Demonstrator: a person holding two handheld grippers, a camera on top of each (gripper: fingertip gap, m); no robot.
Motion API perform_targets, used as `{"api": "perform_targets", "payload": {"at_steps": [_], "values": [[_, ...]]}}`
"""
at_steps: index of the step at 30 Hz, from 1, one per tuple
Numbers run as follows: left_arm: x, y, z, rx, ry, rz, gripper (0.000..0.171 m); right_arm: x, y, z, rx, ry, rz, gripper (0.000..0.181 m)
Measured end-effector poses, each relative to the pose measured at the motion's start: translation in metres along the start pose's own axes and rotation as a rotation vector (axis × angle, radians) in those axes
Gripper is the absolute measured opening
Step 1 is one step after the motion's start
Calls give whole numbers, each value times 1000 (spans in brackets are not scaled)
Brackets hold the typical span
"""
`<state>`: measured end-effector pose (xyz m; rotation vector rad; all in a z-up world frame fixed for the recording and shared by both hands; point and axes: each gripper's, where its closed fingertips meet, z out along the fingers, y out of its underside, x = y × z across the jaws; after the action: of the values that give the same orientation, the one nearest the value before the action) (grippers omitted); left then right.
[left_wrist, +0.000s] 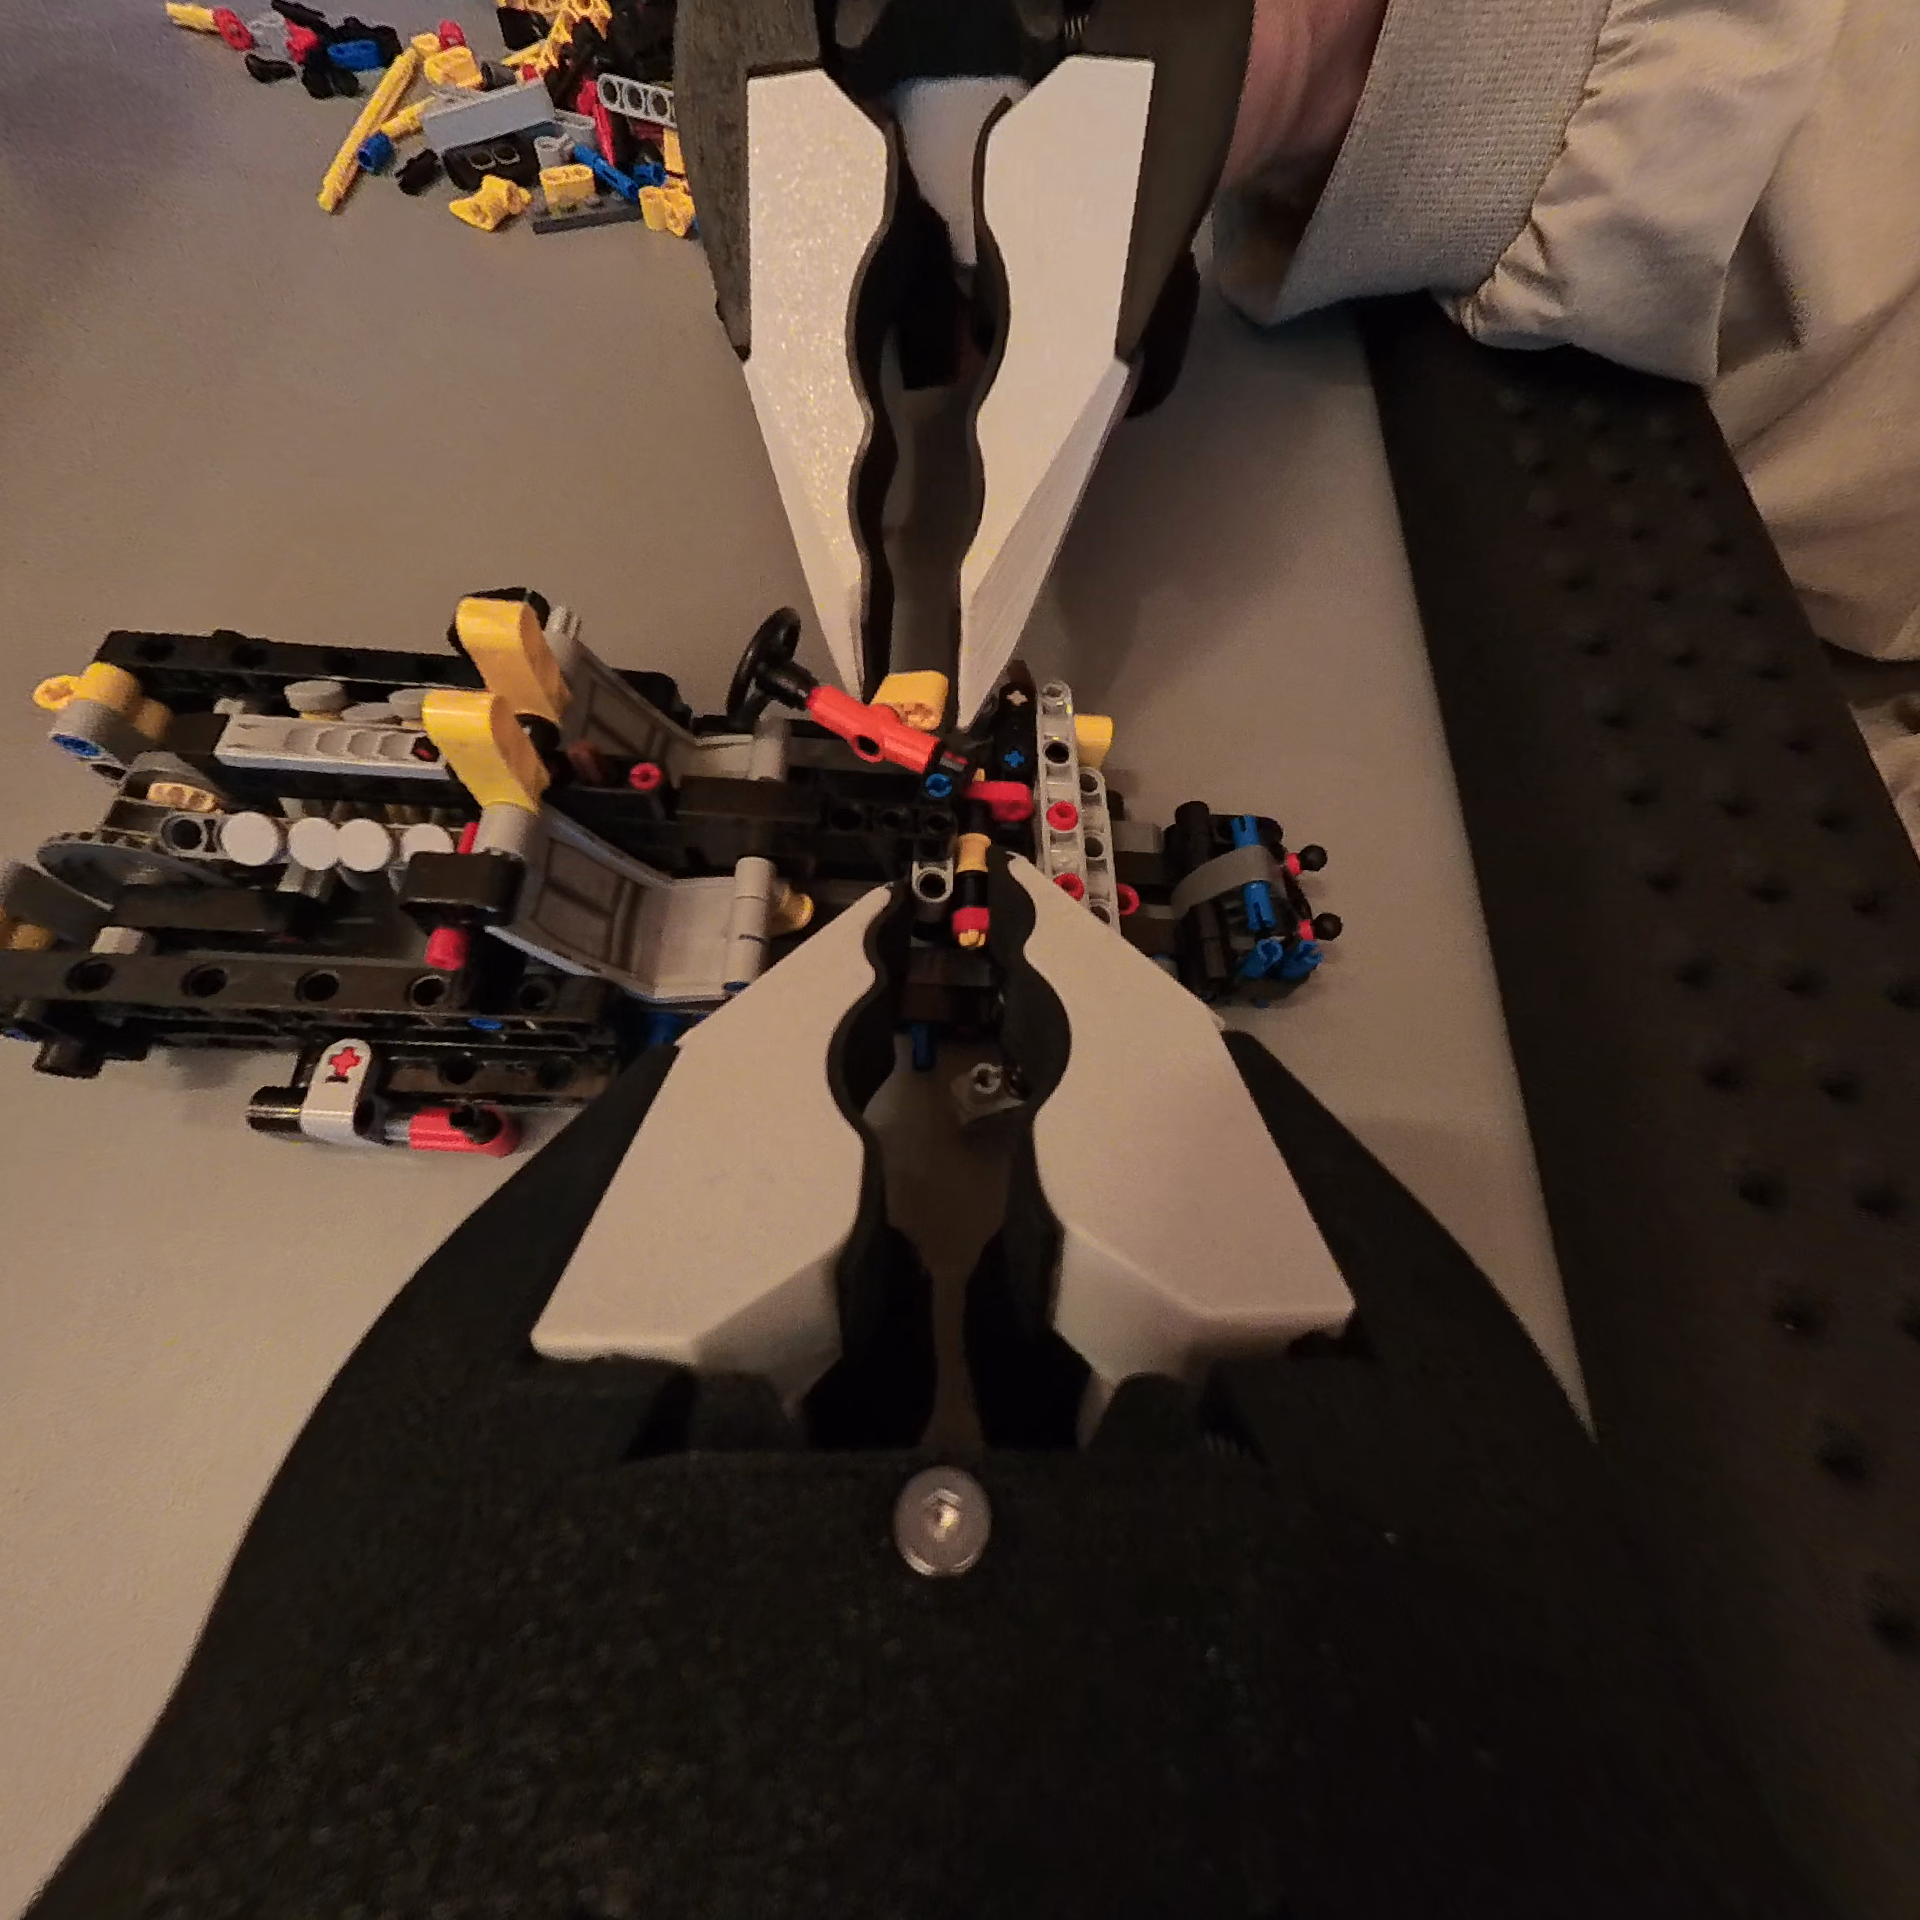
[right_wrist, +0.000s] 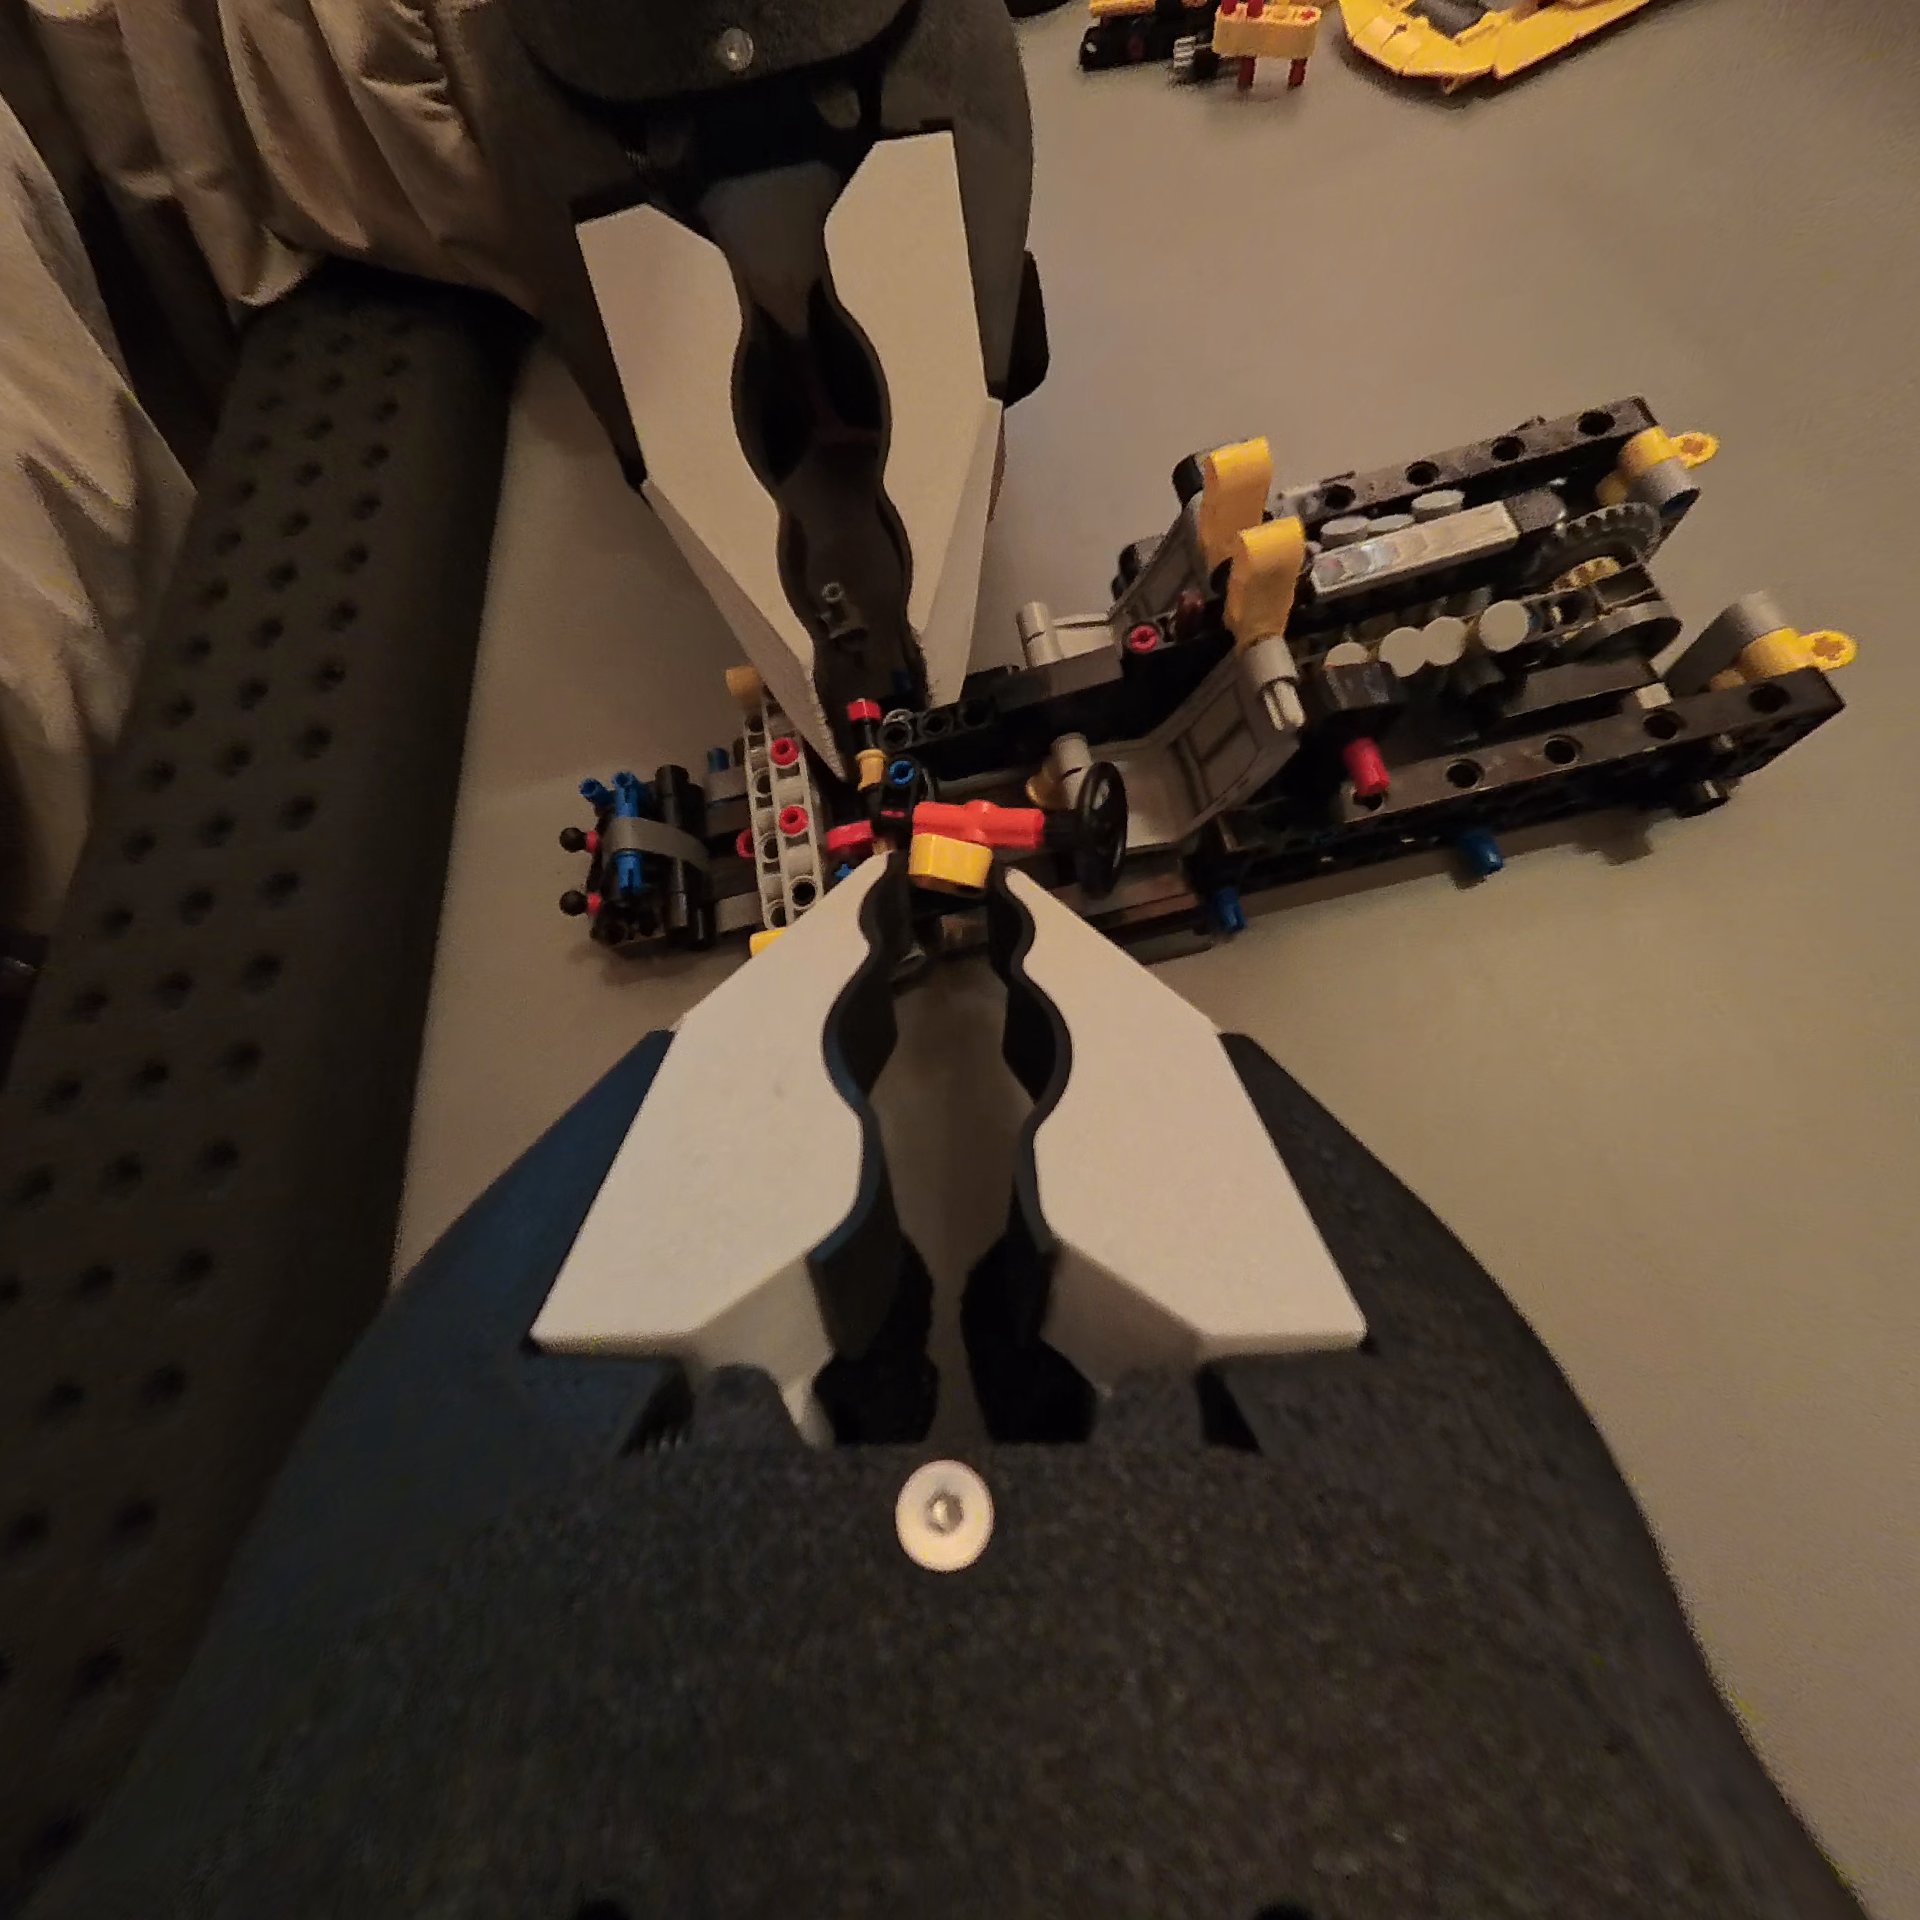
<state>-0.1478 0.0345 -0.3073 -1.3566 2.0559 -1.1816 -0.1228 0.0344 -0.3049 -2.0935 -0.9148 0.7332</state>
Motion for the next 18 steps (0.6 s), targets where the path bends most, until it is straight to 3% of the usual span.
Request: {"api": "perform_targets", "payload": {"at_steps": [6, 8, 9, 12, 14, 16, 18], "values": [[0, 0, 0, 0, -8, 5, 15, 1, 5, -8, -9, -12, 64, 13], [0, 0, -1, 1, -7, 1, 14, 18, 8, -21, 53, 61, 142, 13], [0, 0, -1, 1, -8, 1, 14, 16, 5, -26, 94, 26, 176, 13], [0, 0, -1, 1, 5, -12, 15, 22, 0, -33, 97, 78, 120, 14], [0, 0, -1, 1, 19, -28, 15, 38, 3, -41, 65, 218, 34, 14], [0, 0, -1, 1, 15, -23, 15, 72, 21, -66, -52, 497, -79, 14], [0, 0, -1, 2, 15, -26, 15, 100, 46, -102, -196, 733, -75, 14]]}}
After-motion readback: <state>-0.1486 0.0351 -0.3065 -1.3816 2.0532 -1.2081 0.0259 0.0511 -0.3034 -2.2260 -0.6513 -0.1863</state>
